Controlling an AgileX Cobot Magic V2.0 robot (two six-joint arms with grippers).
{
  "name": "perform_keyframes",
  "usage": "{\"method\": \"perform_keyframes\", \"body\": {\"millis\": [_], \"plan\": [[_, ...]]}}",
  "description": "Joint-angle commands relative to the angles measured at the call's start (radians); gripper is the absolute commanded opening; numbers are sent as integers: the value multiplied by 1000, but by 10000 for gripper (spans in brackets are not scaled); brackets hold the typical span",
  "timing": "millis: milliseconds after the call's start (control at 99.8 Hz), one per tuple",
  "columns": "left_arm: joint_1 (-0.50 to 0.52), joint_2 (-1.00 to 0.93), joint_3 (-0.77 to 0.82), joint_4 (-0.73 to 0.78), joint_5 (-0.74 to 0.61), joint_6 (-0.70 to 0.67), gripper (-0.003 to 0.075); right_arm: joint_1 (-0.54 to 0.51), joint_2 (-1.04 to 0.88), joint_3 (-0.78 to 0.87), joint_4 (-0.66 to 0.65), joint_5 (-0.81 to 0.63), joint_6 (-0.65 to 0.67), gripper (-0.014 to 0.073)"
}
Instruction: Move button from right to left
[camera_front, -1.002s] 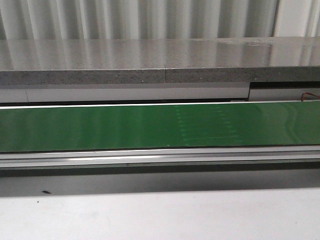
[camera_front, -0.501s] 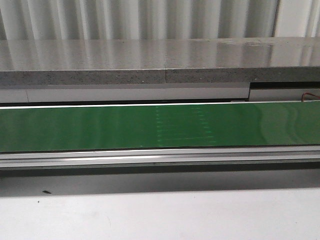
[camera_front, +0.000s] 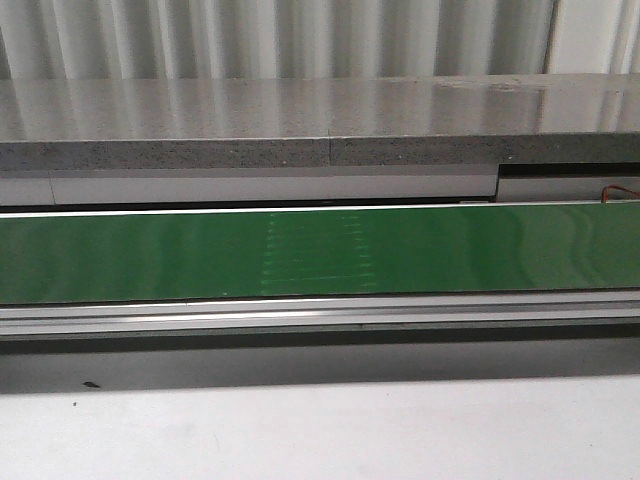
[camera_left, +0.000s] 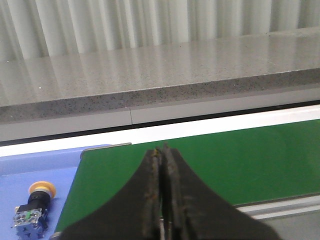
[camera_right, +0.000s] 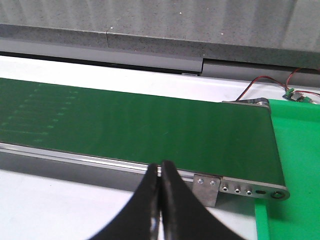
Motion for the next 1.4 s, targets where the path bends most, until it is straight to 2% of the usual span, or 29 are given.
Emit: {"method": "perform_keyframes", "body": {"millis": [0,791,911,1122,1242,1392], "plan": [[-5,-31,38,-7,-78,-8,-21,1,11,-27,-11,-82,-7,-68],[-5,-31,38,-7,-78,-8,-20,-3,11,-25,-18,-97,-7,-68],[-5,-31,38,-7,-78,-8,-21,-38,11,28,-28,-244,-7,-68],[-5,-31,38,-7,-78,-8,-21,-165,1,205,-41,-518,-7,-68],[-5,-31,38,-7,-78,-8,-21,-212,-60,306,-41,-601,-7,-68],[-5,-31,38,-7,-78,-8,-21,-220,-191,401,-40,-648,-7,-68]]}}
